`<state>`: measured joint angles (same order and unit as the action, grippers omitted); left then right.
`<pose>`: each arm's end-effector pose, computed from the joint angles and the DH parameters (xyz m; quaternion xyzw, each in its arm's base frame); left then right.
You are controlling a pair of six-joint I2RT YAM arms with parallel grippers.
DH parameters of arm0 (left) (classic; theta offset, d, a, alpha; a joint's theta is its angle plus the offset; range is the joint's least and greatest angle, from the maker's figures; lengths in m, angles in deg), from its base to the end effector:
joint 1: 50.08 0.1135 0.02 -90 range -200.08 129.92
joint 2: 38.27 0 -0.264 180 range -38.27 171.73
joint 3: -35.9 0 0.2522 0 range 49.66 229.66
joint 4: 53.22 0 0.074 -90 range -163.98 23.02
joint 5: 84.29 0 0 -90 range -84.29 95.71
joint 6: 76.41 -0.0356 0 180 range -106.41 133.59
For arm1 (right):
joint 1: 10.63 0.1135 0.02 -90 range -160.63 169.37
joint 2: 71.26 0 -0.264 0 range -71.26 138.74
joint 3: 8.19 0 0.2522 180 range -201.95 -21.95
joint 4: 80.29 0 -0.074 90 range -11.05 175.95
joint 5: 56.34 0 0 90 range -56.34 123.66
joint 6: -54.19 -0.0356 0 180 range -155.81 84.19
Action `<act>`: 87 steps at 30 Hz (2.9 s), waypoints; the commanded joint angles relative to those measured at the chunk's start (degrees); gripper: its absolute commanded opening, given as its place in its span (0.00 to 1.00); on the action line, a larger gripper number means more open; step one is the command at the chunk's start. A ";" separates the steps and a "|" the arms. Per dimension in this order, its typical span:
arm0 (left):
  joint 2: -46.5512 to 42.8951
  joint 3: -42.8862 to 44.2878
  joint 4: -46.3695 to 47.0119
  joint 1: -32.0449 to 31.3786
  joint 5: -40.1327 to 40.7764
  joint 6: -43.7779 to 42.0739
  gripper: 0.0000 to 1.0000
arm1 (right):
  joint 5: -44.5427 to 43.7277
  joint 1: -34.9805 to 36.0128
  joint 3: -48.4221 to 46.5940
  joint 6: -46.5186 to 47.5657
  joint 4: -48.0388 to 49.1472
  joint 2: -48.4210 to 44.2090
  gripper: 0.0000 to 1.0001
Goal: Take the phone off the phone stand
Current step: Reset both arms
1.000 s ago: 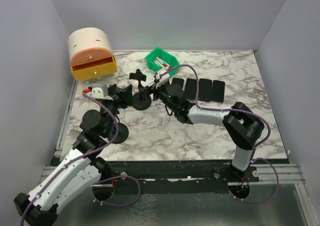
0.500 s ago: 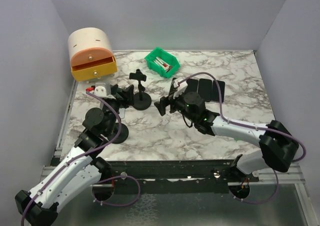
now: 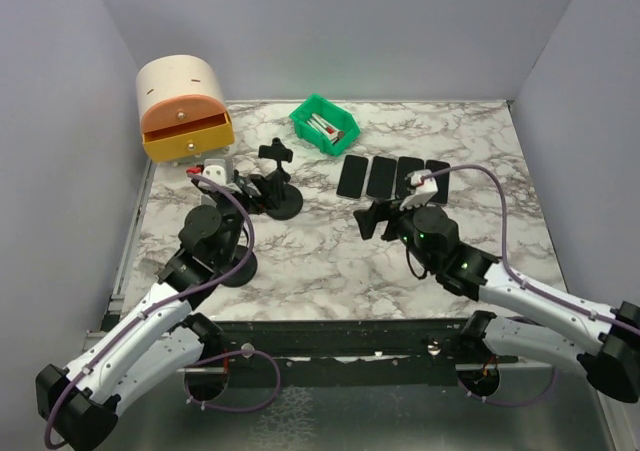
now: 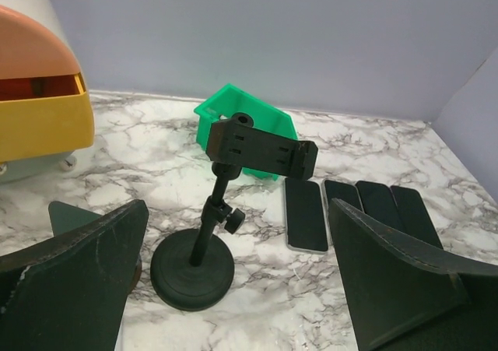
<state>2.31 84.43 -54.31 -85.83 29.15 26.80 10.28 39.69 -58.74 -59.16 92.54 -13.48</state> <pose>0.1504 -0.0908 0.3329 -0.0221 0.6669 -0.1809 0.7225 0.1595 0.1701 0.2786 -0.0597 0.7814 0.2317 0.5764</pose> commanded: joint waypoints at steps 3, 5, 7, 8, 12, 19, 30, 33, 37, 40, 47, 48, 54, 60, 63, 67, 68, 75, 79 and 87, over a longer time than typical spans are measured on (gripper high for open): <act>5.55 9.38 -7.93 -0.20 -0.42 2.66 0.97 | 1.62 0.55 7.03 -1.78 -5.28 -13.72 0.96; 7.84 12.68 -11.78 -0.16 -0.09 3.65 0.89 | 1.10 0.51 8.38 -2.09 -5.25 -16.86 0.96; 9.77 14.90 -14.88 0.29 -0.42 4.59 0.81 | 0.56 0.50 8.91 -1.97 -5.35 -19.06 0.96; 10.49 15.50 -15.74 0.70 -0.63 5.09 0.78 | 0.46 0.49 8.86 -1.84 -5.62 -19.80 0.96; 12.00 16.32 -16.45 3.65 -2.85 7.44 0.72 | 0.85 0.54 8.14 -1.62 -6.46 -20.79 0.96; 16.27 18.41 -15.92 8.66 -9.51 11.09 0.63 | 2.10 0.49 6.65 -1.27 -8.01 -19.58 0.95; 13.91 13.63 -13.01 10.00 -6.52 15.35 0.41 | 0.45 0.48 6.41 -0.73 -9.48 -20.69 0.95; 13.47 13.23 -13.09 10.00 -6.61 15.35 0.36 | 0.44 0.48 6.50 -0.79 -9.62 -20.98 0.94; 12.29 13.53 -14.21 10.01 -5.33 14.69 0.34 | 0.28 0.53 6.30 -1.05 -10.49 -21.32 0.94; 10.78 13.79 -15.75 10.07 -3.28 13.48 0.30 | 0.05 0.50 6.37 -1.08 -11.16 -22.17 0.94; 4.70 14.99 -23.22 10.02 -1.02 11.92 0.61 | -0.95 0.54 6.30 -1.26 -13.43 -24.29 0.95; 3.63 15.25 -24.80 10.04 -0.58 11.68 0.71 | -1.44 0.48 6.19 -1.52 -13.92 -24.54 0.95; -1.51 17.22 -31.85 9.93 7.60 10.13 0.99 | -11.10 0.51 5.70 -7.33 -16.65 -24.33 0.99; 4.02 22.59 -42.93 9.45 25.53 23.12 0.99 | -23.82 0.52 -2.31 -23.36 -30.02 -16.05 0.99; 1.62 20.51 -44.69 8.60 26.88 28.47 0.99 | -23.23 0.51 -7.74 -25.36 -34.06 -11.94 1.00; -2.00 20.13 -49.90 8.61 23.46 32.61 0.99 | -18.57 0.55 -11.23 -21.89 -35.23 -11.19 1.00; -2.04 21.00 -51.44 8.61 22.77 32.69 0.99 | -17.58 0.51 -11.42 -19.28 -34.38 -11.80 1.00; 2.39 38.22 -50.92 7.71 9.36 15.13 0.99 | -10.18 0.49 -16.21 -4.18 -27.69 -14.93 1.00; 3.05 45.01 -46.41 7.71 8.94 9.02 0.99 | -13.39 0.54 -22.26 -1.69 -26.96 -13.62 1.00; 6.85 44.10 -37.25 7.71 3.72 10.11 0.99 | -16.17 0.56 -37.45 8.90 -27.76 -3.47 1.00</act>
<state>2.57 125.95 -92.50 -77.96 39.25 38.36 -2.92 39.93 -89.26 -57.13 65.72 -23.34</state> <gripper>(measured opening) 0.990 0.995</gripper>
